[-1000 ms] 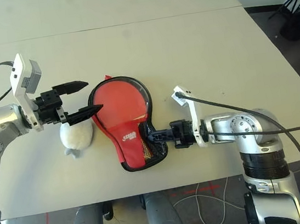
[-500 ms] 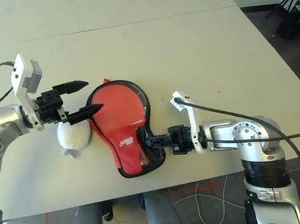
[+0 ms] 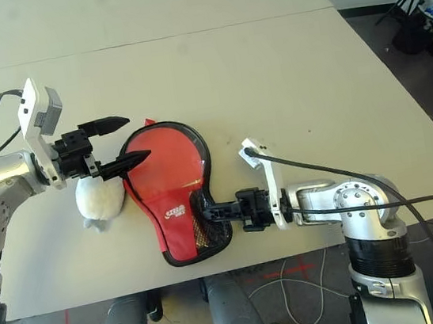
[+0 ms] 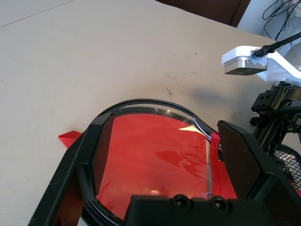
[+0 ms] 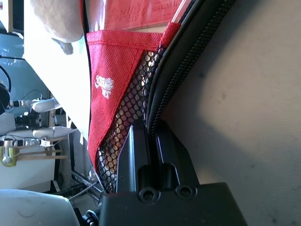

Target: Store the ping-pong paddle in its case and zip it.

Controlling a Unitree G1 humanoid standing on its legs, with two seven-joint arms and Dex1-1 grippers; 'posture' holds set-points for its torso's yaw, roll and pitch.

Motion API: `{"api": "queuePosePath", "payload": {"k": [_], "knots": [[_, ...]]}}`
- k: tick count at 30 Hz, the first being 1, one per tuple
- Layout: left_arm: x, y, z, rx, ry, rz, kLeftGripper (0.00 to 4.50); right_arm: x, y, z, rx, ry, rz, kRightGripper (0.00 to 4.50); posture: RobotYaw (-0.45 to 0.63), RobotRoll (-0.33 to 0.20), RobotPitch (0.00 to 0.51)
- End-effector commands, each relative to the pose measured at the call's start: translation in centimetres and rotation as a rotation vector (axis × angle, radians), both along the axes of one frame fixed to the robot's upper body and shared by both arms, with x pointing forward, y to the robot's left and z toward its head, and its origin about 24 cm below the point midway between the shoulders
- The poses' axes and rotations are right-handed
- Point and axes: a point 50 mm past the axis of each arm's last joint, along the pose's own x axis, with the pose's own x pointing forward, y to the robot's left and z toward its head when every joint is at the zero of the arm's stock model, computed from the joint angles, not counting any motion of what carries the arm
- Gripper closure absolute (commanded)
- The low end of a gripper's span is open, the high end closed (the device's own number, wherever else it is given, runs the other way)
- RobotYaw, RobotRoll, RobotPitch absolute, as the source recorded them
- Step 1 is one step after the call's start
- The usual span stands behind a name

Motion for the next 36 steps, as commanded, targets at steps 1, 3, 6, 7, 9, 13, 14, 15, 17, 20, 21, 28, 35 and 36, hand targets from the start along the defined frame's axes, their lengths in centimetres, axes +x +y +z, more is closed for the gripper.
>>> {"api": "queuePosePath", "payload": {"k": [1, 3, 6, 7, 9, 13, 14, 15, 17, 20, 21, 28, 35, 36], "knots": [[-0.4, 0.1, -0.2, 0.086, -0.002, -0.031, 0.00, -0.5, 0.1, -0.6, -0.023, 0.065, 0.040, 3.33, -0.05, 0.000, 0.274], [-0.5, 0.4, 0.1, 0.098, -0.006, -0.032, 0.00, -0.1, -0.3, -0.1, -0.048, 0.045, 0.036, 2.72, -0.04, 0.000, 0.273], [-0.5, 0.5, 0.3, 0.099, -0.007, -0.034, 0.00, 0.3, -1.0, 0.4, -0.081, 0.011, 0.032, 1.76, -0.04, 0.000, 0.273], [-0.6, 0.6, 0.4, 0.101, -0.008, -0.035, 0.00, 0.7, -1.7, 1.0, -0.091, -0.014, 0.017, 1.51, -0.04, 0.000, 0.272], [-0.6, 0.7, 0.5, 0.105, -0.008, -0.034, 0.00, 1.4, -3.1, 2.1, -0.118, -0.068, -0.004, 0.90, -0.04, 0.000, 0.271], [-0.7, 0.9, 0.6, 0.109, -0.007, -0.029, 0.00, 2.0, -4.8, 3.7, -0.150, -0.130, 0.008, 0.02, -0.04, 0.000, 0.269], [-0.7, 0.9, 0.6, 0.109, -0.007, -0.029, 0.00, 2.0, -5.1, 4.0, -0.159, -0.141, 0.016, 0.02, -0.04, 0.000, 0.269], [-0.7, 1.0, 0.6, 0.109, -0.006, -0.027, 0.00, 2.1, -5.5, 4.4, -0.175, -0.167, 0.025, 0.02, -0.04, 0.000, 0.268], [-0.7, 1.0, 0.6, 0.110, -0.006, -0.026, 0.00, 2.6, -6.2, 4.8, -0.201, -0.206, 0.026, 0.02, -0.04, 0.000, 0.268], [-0.6, 1.0, 0.6, 0.110, -0.004, -0.026, 0.00, 4.1, -6.8, 5.4, -0.216, -0.294, -0.003, 0.02, -0.05, 0.000, 0.270], [-0.6, 1.0, 0.6, 0.110, -0.004, -0.027, 0.00, 4.3, -6.9, 5.5, -0.212, -0.315, -0.005, 0.02, -0.05, 0.000, 0.270], [-0.4, 1.5, 0.9, 0.128, -0.005, -0.012, 0.00, 7.3, -5.8, 6.8, -0.147, -0.580, 0.003, 0.02, -0.05, 0.000, 0.272], [0.0, 2.5, 1.0, 0.159, -0.005, 0.018, 0.00, 9.3, -3.8, 6.7, -0.087, -0.707, -0.031, 0.02, -0.05, 0.000, 0.275], [0.0, 2.7, 1.0, 0.162, -0.006, 0.023, 0.00, 9.4, -3.7, 6.7, -0.082, -0.717, -0.038, 0.02, -0.05, 0.000, 0.275]]}}
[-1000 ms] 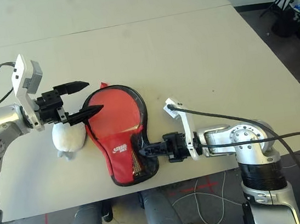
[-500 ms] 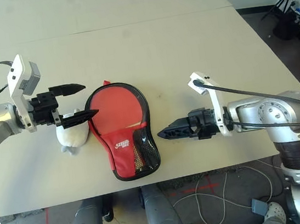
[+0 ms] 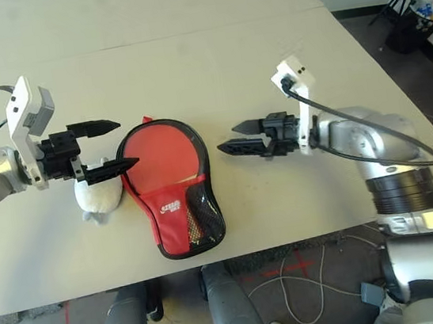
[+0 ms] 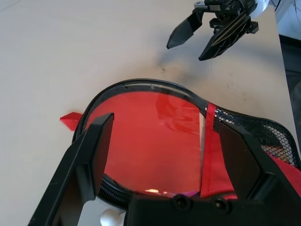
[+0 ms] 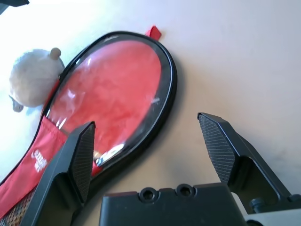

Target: Store the ping-pong paddle in its case and zip it.

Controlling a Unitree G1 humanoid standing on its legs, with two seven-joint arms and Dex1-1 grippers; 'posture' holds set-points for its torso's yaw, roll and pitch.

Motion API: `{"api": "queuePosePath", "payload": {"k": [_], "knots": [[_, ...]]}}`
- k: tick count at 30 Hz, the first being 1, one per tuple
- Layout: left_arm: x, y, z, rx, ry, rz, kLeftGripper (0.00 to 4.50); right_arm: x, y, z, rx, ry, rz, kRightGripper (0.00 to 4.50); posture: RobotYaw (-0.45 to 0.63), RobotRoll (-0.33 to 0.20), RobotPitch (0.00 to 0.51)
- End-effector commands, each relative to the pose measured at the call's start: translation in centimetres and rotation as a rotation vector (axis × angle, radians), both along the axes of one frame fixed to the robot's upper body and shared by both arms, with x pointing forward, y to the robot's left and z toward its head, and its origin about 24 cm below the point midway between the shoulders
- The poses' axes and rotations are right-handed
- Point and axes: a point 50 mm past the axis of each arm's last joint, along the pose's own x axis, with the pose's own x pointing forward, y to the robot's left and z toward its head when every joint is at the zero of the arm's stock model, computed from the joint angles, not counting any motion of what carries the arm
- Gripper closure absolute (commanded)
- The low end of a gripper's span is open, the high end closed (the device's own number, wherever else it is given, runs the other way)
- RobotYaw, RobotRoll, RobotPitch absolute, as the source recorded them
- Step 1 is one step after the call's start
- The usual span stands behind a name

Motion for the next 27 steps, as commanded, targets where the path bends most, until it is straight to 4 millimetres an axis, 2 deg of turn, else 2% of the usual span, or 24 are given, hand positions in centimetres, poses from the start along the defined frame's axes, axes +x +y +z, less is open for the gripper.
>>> {"api": "queuePosePath", "payload": {"k": [1, 6, 15, 21, 27], "knots": [[0.0, 0.8, 0.0, 0.022, -0.007, 0.022, 0.00, 0.6, 0.2, 0.1, 0.011, -0.051, -0.034, 0.02, -0.04, 0.000, 0.276], [0.0, 1.4, -0.3, 0.041, 0.005, 0.041, 0.00, 1.1, 1.9, 0.3, 0.043, -0.130, 0.010, 0.02, -0.05, 0.000, 0.276], [-0.1, 2.6, -0.8, 0.118, 0.072, 0.102, 0.00, 0.7, 6.7, -0.2, -0.040, -0.234, 0.253, 0.02, -0.05, 0.000, 0.279], [-0.1, 2.7, -0.9, 0.127, 0.082, 0.111, 0.00, 0.8, 8.3, -1.4, -0.098, -0.226, 0.313, 0.02, -0.05, 0.000, 0.282], [-0.2, 2.7, -1.4, 0.129, 0.110, 0.120, 0.00, 1.0, 9.0, -3.1, -0.167, -0.189, 0.330, 0.02, -0.05, 0.000, 0.287]]}}
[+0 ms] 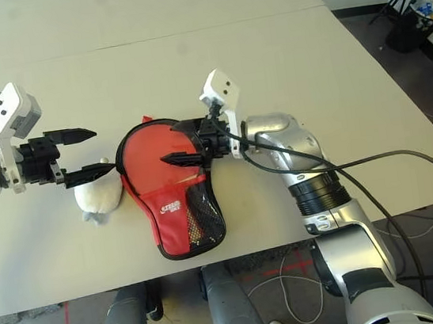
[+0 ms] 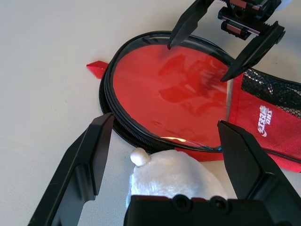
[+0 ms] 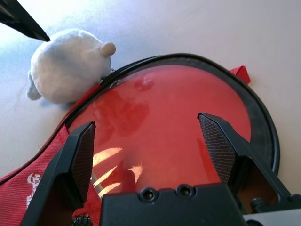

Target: Store the ping-pong paddle in its case and zip it.

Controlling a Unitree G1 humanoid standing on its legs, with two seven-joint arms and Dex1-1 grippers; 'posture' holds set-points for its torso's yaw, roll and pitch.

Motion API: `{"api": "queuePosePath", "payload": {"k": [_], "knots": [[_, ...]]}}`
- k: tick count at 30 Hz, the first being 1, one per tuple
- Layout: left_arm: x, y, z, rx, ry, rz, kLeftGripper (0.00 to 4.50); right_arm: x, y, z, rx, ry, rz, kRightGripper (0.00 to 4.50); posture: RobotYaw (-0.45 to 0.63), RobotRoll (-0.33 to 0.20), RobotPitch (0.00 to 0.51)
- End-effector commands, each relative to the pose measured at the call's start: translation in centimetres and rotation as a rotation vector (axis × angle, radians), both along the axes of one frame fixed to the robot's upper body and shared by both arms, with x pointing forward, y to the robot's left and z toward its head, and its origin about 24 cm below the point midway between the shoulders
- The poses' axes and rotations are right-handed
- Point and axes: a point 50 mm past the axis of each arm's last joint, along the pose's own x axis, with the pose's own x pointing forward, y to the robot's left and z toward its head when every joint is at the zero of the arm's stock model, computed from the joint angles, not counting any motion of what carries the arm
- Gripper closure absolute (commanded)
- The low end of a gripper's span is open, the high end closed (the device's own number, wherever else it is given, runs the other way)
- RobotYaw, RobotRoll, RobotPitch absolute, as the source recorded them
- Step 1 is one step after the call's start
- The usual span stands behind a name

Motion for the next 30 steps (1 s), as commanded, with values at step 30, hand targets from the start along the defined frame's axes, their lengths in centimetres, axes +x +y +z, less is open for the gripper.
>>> {"api": "queuePosePath", "payload": {"k": [30], "knots": [[-0.8, 1.5, -2.8, 0.151, 0.268, 0.190, 0.00, 0.7, 1.1, -3.6, -0.176, -0.008, -0.006, 0.02, -0.03, 0.000, 0.282]]}}
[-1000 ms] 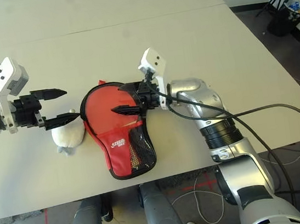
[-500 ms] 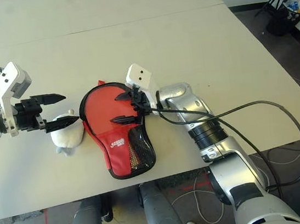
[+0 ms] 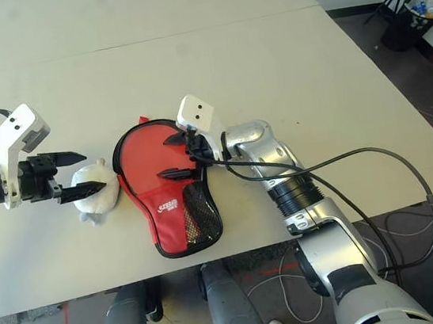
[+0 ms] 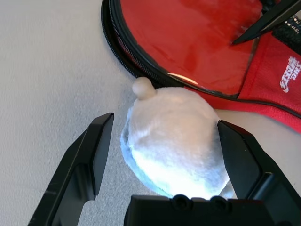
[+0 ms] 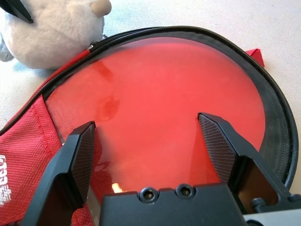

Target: Store the ping-pong paddle in its case and zip it.

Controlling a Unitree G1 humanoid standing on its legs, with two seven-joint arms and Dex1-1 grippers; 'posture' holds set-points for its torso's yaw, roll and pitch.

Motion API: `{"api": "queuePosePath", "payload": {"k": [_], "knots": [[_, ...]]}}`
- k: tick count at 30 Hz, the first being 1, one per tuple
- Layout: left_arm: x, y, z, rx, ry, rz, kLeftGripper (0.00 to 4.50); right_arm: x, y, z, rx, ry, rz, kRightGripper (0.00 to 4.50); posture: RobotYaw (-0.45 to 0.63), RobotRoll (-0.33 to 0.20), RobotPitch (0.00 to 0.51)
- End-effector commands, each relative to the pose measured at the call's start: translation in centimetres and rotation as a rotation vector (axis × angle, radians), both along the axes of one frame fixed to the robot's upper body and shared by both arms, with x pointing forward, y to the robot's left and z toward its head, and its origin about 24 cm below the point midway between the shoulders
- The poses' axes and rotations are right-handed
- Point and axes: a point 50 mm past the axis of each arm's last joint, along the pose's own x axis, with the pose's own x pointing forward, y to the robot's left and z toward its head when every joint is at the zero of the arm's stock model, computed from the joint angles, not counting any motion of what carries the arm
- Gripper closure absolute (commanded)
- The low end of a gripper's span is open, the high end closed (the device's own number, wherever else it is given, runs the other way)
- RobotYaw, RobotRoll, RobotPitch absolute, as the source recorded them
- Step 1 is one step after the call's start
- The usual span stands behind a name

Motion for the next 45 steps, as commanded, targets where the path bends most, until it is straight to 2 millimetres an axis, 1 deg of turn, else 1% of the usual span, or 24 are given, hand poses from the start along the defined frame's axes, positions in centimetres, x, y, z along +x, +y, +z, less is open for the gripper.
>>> {"api": "queuePosePath", "payload": {"k": [1, 8, 12, 13, 16, 21, 23, 24, 26, 30, 36, 45], "knots": [[-0.1, -0.2, -0.8, 0.024, 0.058, 0.020, 0.00, -0.2, -0.1, -2.0, -0.050, 0.065, -0.020, 0.02, -0.03, 0.000, 0.282], [-0.1, -0.4, -1.3, 0.034, 0.110, 0.043, 0.00, -0.3, -0.1, -2.0, -0.048, 0.064, -0.023, 0.02, -0.04, 0.000, 0.286], [-0.3, -0.5, -1.6, 0.018, 0.148, 0.037, 0.85, -0.3, -0.2, -2.0, -0.047, 0.065, -0.027, 0.00, -0.04, 0.000, 0.286], [-0.3, -0.5, -1.6, 0.018, 0.151, 0.035, 1.22, -0.3, -0.2, -2.0, -0.048, 0.065, -0.027, 0.00, -0.04, 0.000, 0.289], [-0.3, -0.5, -1.5, 0.009, 0.145, 0.035, 2.15, -0.4, -0.2, -2.1, -0.048, 0.068, -0.028, 0.00, -0.04, 0.000, 0.289], [0.4, -0.2, -1.2, 0.016, 0.095, 0.059, 3.62, -0.5, -0.2, -2.3, -0.053, 0.074, -0.028, 0.00, -0.04, 0.000, 0.291], [0.9, -0.1, -1.0, 0.021, 0.057, 0.079, 4.05, -0.5, -0.2, -2.3, -0.058, 0.075, -0.028, 0.00, -0.04, 0.000, 0.291], [1.3, 0.0, -0.9, 0.027, 0.029, 0.095, 4.18, -0.5, -0.2, -2.4, -0.060, 0.076, -0.029, 0.00, -0.04, 0.000, 0.291], [2.1, 0.2, -0.6, 0.032, -0.022, 0.136, 4.23, -0.5, -0.2, -2.5, -0.065, 0.080, -0.037, 0.00, -0.04, 0.000, 0.291], [3.0, 0.1, -0.3, 0.038, -0.073, 0.155, 4.23, -0.5, -0.3, -2.7, -0.074, 0.084, -0.043, 0.00, -0.04, 0.000, 0.290], [5.5, -0.2, 0.2, 0.069, -0.193, 0.230, 4.24, -0.6, -0.3, -2.9, -0.084, 0.087, -0.046, 0.00, -0.04, 0.000, 0.289], [9.3, -2.3, 1.1, 0.079, -0.305, 0.240, 4.24, -0.7, -0.1, -3.1, -0.090, 0.090, -0.048, 0.00, -0.05, 0.000, 0.289]]}}
